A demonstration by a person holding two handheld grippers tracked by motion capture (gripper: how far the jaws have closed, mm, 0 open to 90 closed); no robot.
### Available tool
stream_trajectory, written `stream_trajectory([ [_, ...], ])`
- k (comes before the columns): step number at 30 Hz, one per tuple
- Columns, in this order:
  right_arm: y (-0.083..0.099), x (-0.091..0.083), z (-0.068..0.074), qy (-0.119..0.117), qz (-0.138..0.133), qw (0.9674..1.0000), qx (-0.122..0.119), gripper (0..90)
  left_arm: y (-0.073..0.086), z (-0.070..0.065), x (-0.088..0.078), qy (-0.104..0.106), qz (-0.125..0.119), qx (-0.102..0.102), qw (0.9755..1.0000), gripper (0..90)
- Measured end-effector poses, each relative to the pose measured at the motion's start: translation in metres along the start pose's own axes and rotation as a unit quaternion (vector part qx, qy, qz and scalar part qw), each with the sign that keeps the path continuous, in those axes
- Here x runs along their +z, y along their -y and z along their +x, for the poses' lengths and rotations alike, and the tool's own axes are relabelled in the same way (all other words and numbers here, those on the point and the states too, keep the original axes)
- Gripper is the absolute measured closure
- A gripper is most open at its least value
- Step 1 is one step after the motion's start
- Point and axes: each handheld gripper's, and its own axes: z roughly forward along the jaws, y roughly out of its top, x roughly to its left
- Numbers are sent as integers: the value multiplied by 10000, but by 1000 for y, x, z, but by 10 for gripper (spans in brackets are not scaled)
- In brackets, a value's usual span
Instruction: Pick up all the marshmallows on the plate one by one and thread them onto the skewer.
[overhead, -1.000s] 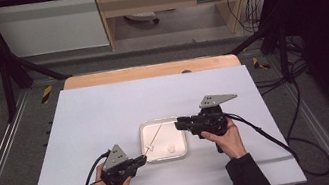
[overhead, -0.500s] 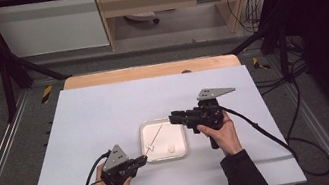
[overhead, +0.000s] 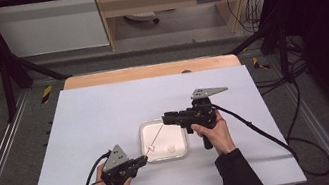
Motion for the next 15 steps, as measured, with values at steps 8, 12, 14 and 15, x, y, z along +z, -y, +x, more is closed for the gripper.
stream_trajectory([
  [8,2,3,-1,-153,37,9998,90,748,0,-1,0,18,-51,17,10000,885],
  [12,4,6,-1,-215,88,9996,131,751,0,-1,-1,20,-73,24,10000,885],
  [14,6,8,0,-290,84,9994,161,755,0,-1,-1,19,-76,30,10000,885],
  [15,6,8,0,-309,76,9993,184,757,0,-1,-1,23,-70,35,10000,885],
])
